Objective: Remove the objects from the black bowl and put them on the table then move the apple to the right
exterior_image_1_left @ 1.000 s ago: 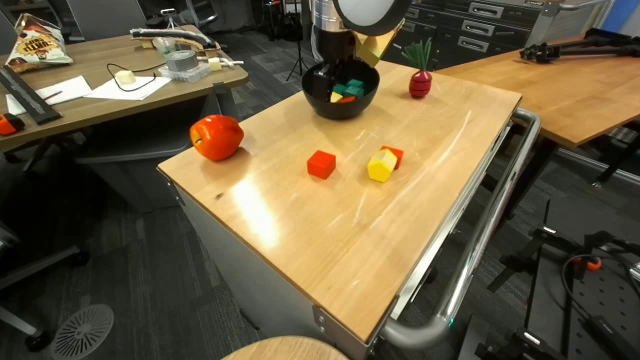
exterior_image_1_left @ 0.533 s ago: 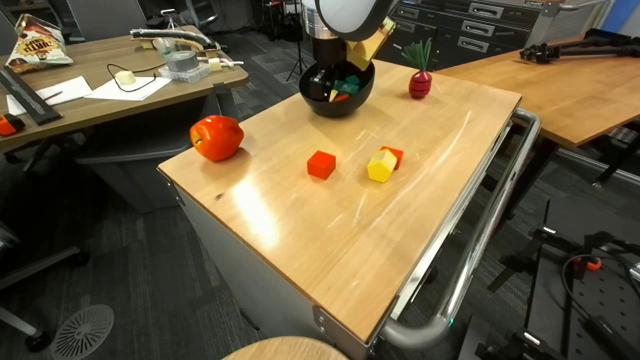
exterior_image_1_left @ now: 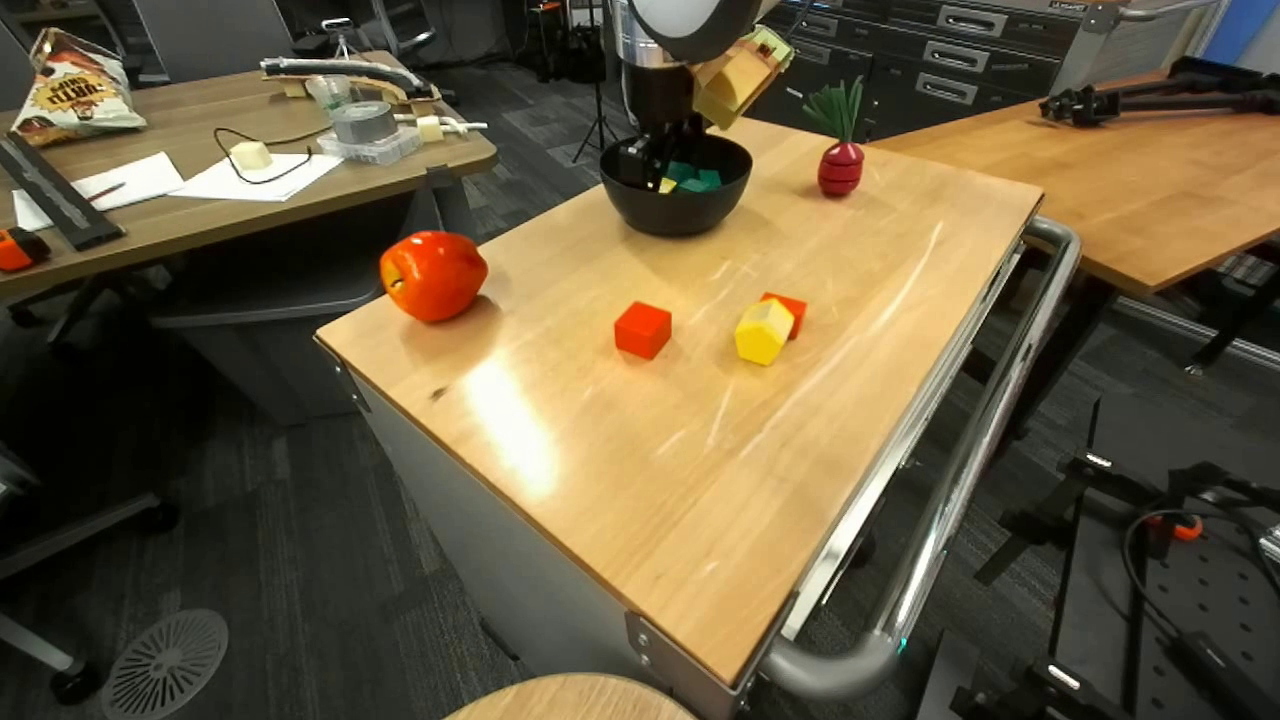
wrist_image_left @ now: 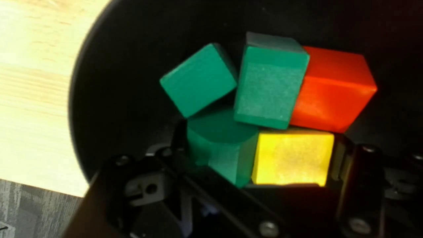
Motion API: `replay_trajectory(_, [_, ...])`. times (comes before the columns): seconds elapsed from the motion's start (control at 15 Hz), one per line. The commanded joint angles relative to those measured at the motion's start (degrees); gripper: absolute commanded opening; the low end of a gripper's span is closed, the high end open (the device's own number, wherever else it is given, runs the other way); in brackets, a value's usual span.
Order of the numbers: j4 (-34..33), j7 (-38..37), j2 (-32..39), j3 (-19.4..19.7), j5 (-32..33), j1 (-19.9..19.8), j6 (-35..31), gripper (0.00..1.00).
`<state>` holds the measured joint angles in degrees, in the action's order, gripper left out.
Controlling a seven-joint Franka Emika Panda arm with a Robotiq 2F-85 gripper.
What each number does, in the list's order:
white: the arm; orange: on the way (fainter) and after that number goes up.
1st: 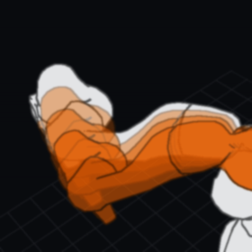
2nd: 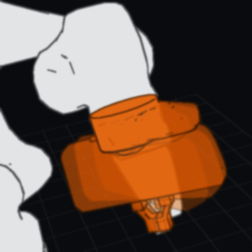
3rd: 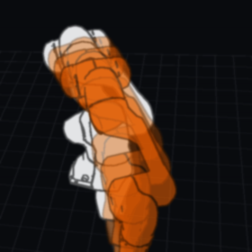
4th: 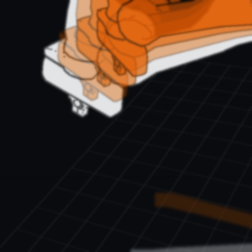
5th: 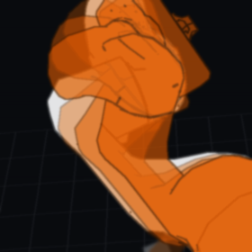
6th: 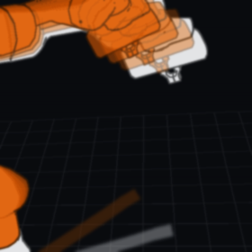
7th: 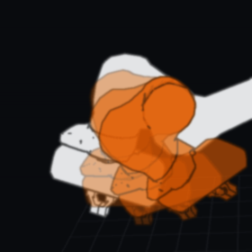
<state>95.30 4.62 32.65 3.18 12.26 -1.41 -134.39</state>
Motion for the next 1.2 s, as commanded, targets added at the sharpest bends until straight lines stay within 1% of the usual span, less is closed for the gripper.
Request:
replay_trajectory(0.0, [2.6, 2.4, -4.4, -1.1, -1.8, -1.0, -1.1, 0.63])
replay_trajectory(0.2, [5.4, 1.7, -8.9, -0.3, 0.5, 0.3, -2.6, 0.63])
replay_trajectory(0.47, [10.3, 3.9, -16.3, -1.6, 2.1, 1.8, -2.4, 0.63])
replay_trajectory(0.6, [12.1, 5.2, -18.6, -3.2, 2.6, 2.9, -2.4, 0.63])
replay_trajectory(0.73, [13.0, 7.4, -19.4, -5.5, 1.4, 3.9, -1.9, 0.63])
replay_trajectory(0.87, [13.3, 9.0, -18.4, -7.8, 0.2, 5.2, -1.4, 0.63])
replay_trajectory(1.0, [13.6, 8.1, -17.0, -8.9, 1.2, 6.7, -1.9, 0.63])
replay_trajectory(1.07, [13.5, 6.8, -15.8, -8.9, 2.8, 7.6, -2.7, 0.63])
replay_trajectory(1.13, [13.0, 7.5, -14.5, -9.4, 2.4, 7.9, -2.0, 0.63])
